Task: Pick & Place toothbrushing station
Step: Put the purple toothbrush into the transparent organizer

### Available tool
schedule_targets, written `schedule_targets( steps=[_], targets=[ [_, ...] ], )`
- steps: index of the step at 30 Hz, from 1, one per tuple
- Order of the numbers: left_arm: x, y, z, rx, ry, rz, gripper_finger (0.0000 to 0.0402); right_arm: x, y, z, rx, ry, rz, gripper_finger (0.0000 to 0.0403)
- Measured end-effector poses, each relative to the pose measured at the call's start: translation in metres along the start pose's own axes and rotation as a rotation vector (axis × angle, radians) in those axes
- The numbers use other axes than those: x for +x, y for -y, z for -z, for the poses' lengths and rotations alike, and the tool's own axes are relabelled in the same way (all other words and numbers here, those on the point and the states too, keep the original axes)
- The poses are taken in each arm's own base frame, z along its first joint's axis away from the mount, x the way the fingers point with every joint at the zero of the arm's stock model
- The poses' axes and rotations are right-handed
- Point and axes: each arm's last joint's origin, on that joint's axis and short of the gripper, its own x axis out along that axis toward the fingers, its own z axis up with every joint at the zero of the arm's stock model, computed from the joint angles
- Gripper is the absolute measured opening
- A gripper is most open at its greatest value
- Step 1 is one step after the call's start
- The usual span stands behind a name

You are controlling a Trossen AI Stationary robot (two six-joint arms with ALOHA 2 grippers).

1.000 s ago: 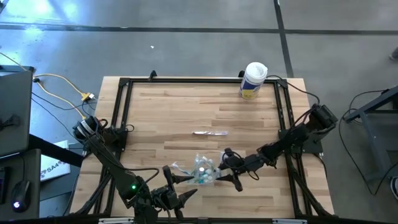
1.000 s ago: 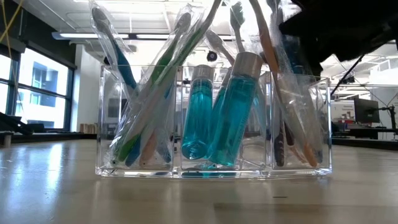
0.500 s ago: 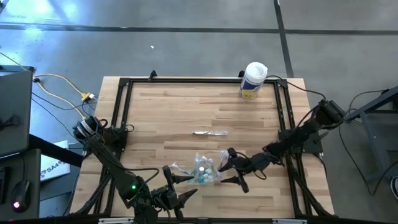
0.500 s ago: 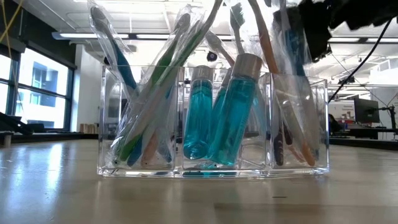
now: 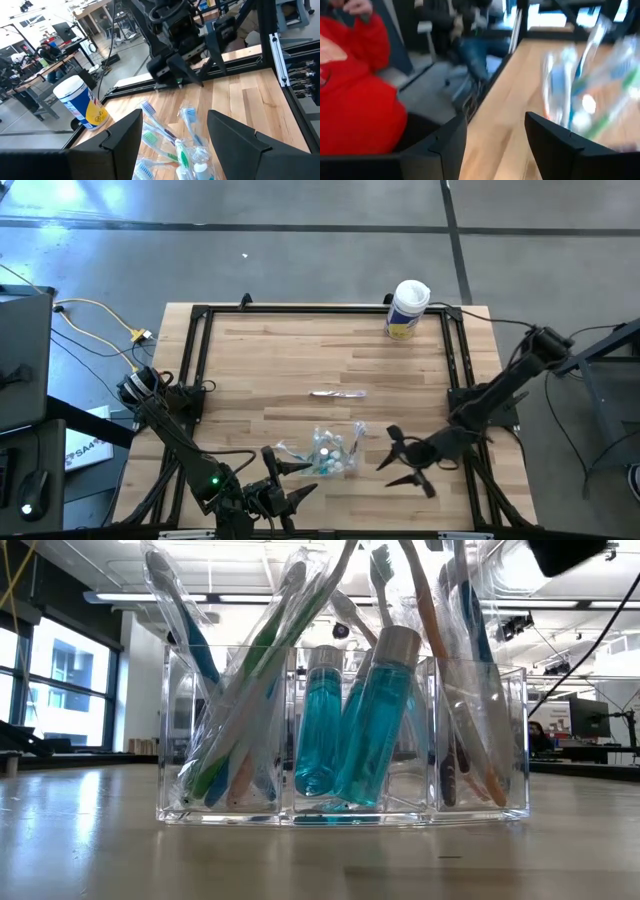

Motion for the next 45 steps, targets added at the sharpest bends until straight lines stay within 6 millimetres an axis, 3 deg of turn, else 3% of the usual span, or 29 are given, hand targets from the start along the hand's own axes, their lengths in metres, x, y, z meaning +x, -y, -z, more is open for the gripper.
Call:
schedule_targets(
  steps=[4, 7, 12, 20, 27, 34, 45],
  targets=[
    [0.0, 0.0, 0.0, 0.001, 0.0, 0.0, 0.0221, -0.022, -0.003, 0.002, 0.051, -0.114, 0.013, 0.0193],
    [0.0, 0.0, 0.0, 0.001, 0.0, 0.0, 0.0221, -0.032, 0.005, 0.008, 0.09, -0.197, 0.147, 0.0193],
    [0.0, 0.0, 0.0, 0.0, 0.0, 0.0, 0.0221, -0.04, 0.035, 0.017, 0.171, -0.266, 0.474, 0.0193],
    [0.0, -0.001, 0.0, 0.001, 0.0, -0.015, 0.0221, -0.042, 0.083, 0.013, 0.134, -0.318, 0.628, 0.0193],
    [0.0, -0.001, 0.0, 0.004, 0.0, -0.018, 0.0221, -0.053, 0.137, 0.006, 0.214, -0.308, 0.668, 0.0193],
    [0.0, -0.001, 0.001, 0.015, -0.004, -0.018, 0.0221, -0.054, 0.184, 0.012, 0.264, -0.3, 0.589, 0.0193],
    [0.0, -0.001, 0.004, 0.052, -0.019, -0.02, 0.0221, -0.024, 0.22, 0.05, 0.206, -0.401, 0.495, 0.0193]
  ],
)
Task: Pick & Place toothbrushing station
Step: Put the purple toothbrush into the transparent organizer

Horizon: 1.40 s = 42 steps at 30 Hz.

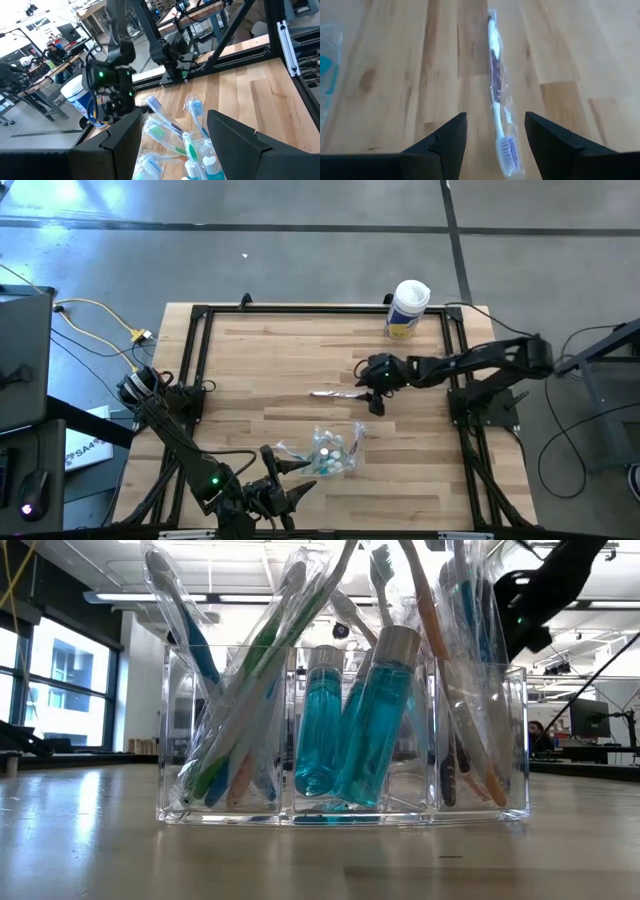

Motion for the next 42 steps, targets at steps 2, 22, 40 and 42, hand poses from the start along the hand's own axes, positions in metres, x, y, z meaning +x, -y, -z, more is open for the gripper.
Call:
schedule_targets(
  steps=[2, 22, 40, 42],
  targets=[
    [0.0, 0.0, 0.0, 0.0, 0.0, 0.0, 0.0221, 0.008, 0.001, 0.004, -0.003, -0.014, 0.0, 0.0193],
    [0.0, 0.0, 0.0, -0.009, -0.002, 0.013, 0.0221, 0.041, 0.007, 0.034, -0.003, -0.192, 0.026, 0.0108],
    [0.0, 0.0, 0.001, -0.017, -0.002, 0.013, 0.0221, 0.024, 0.001, 0.026, 0.027, -0.17, 0.131, 0.0005],
    [0.0, 0.0, 0.0, -0.018, -0.002, 0.013, 0.0221, 0.016, -0.003, 0.025, 0.027, -0.178, 0.175, 0.0005]
  ],
)
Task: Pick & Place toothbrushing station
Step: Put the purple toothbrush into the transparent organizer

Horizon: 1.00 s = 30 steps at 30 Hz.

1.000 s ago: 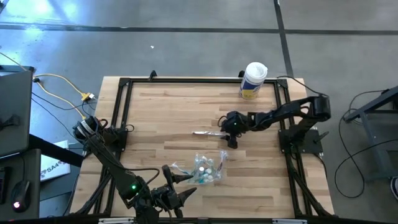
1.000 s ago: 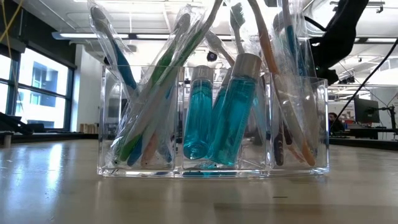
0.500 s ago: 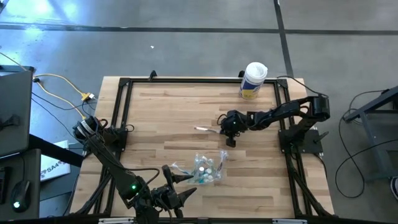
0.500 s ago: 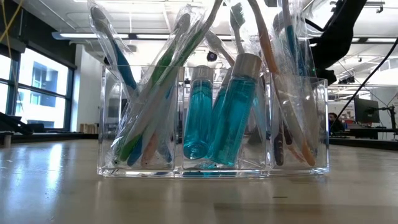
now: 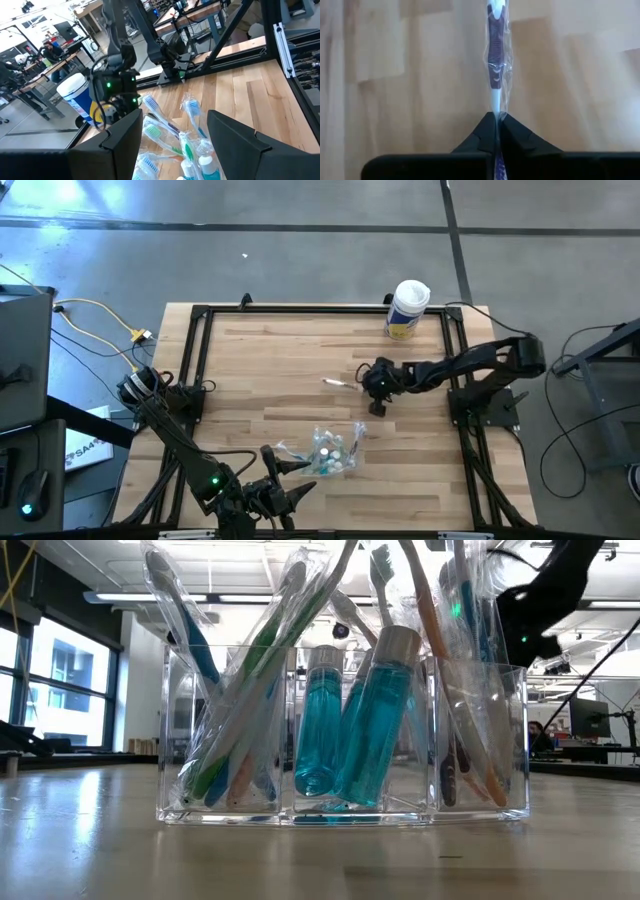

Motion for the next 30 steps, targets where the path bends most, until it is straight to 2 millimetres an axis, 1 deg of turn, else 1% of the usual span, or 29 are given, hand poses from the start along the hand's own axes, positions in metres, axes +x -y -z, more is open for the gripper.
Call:
schedule_targets(
  steps=[3, 7, 12, 19, 23, 27, 30],
  targets=[
    [0.0, 0.0, 0.0, 0.0, 0.0, 0.0, 0.0221, -0.018, -0.002, -0.003, -0.01, 0.017, 0.099, 0.0005],
    [0.0, 0.0, -0.001, -0.006, 0.002, 0.0, 0.0221, -0.041, -0.006, -0.005, -0.011, 0.041, 0.168, 0.0004],
    [0.0, 0.0, -0.002, -0.026, 0.007, -0.003, 0.0221, -0.075, -0.013, -0.008, -0.016, 0.137, 0.242, 0.0004],
    [0.0, 0.0, -0.009, -0.107, 0.04, -0.008, 0.0221, -0.127, -0.027, -0.009, -0.084, 0.345, 0.396, 0.0003],
    [0.0, -0.001, -0.011, -0.132, 0.048, -0.016, 0.0221, -0.154, -0.037, -0.007, -0.136, 0.471, 0.483, 0.0003],
    [-0.002, -0.004, -0.014, -0.201, 0.06, -0.12, 0.0221, -0.176, -0.054, -0.004, -0.237, 0.582, 0.474, 0.0003],
    [-0.002, -0.005, -0.015, -0.202, 0.06, -0.115, 0.0221, -0.188, -0.071, -0.003, -0.354, 0.652, 0.482, 0.0003]
  ],
)
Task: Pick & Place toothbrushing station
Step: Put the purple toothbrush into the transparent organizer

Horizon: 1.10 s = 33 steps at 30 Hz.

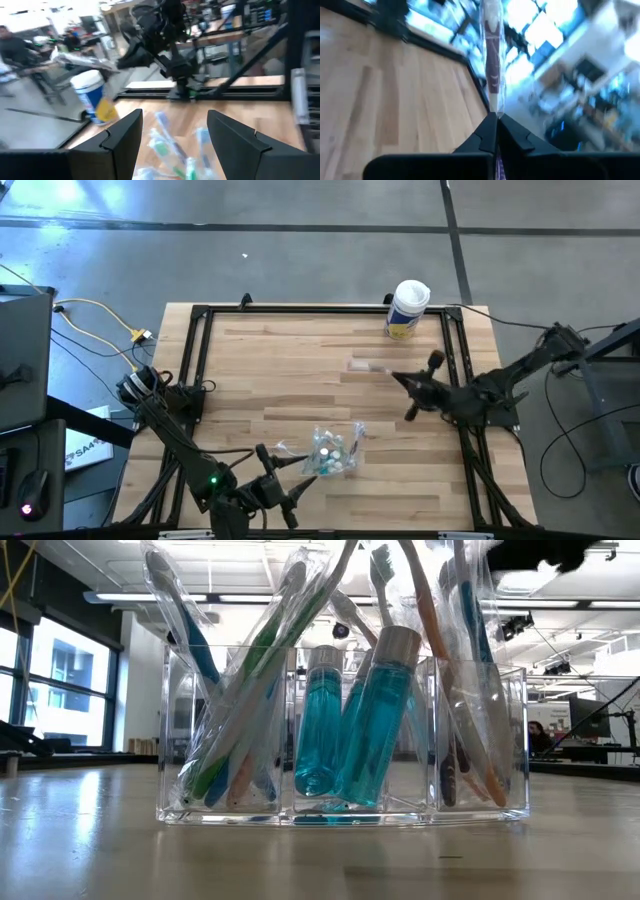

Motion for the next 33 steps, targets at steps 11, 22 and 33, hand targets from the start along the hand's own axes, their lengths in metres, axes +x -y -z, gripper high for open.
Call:
schedule_targets(
  steps=[11, 22, 33],
  targets=[
    [-0.002, -0.011, -0.016, -0.151, 0.012, 0.04, 0.0221, -0.044, -0.04, -0.043, -0.279, 0.257, 0.027, 0.0002],
    [-0.007, -0.034, -0.047, -0.34, 0.005, 0.362, 0.0221, -0.061, -0.111, -0.08, -0.544, 0.428, -0.062, 0.0003],
    [-0.006, -0.054, -0.052, -0.526, -0.149, 0.511, 0.0221, -0.071, -0.191, -0.122, -0.829, 0.481, -0.052, 0.0003]
  ],
)
